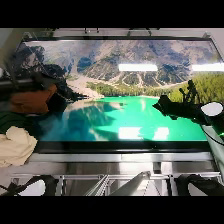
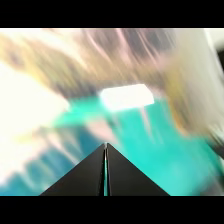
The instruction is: Fold the shirts.
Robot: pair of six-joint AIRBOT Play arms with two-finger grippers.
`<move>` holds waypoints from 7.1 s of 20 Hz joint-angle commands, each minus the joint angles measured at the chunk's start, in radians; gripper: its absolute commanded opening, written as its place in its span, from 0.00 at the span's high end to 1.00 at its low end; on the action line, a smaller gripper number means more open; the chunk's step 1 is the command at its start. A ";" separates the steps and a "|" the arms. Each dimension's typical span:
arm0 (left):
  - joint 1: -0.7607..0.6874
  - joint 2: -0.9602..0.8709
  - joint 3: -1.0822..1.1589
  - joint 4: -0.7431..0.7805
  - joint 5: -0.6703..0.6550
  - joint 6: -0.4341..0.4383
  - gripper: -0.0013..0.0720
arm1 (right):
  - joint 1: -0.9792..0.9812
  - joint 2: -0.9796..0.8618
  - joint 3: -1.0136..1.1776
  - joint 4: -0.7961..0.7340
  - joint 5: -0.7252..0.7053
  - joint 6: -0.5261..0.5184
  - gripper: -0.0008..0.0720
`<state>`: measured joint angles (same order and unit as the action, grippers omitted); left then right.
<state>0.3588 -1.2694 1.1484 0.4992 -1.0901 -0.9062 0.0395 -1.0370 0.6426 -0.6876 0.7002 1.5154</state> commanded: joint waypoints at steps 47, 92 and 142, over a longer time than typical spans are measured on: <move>-0.309 -0.145 0.259 0.222 -0.454 -0.293 0.52 | -0.282 0.122 0.130 -0.046 0.482 -0.364 0.29; 0.170 0.656 0.221 0.246 -0.157 -0.166 0.96 | -0.312 0.342 0.660 0.288 0.392 -0.663 0.96; -0.638 -0.447 0.389 0.128 -0.280 -0.217 0.97 | -0.104 -0.372 0.247 0.338 0.619 -0.682 0.96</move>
<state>-0.2905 -1.8072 1.4982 0.6605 -1.3579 -1.1408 -0.0586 -1.5009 0.8745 -0.3878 1.2823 0.8375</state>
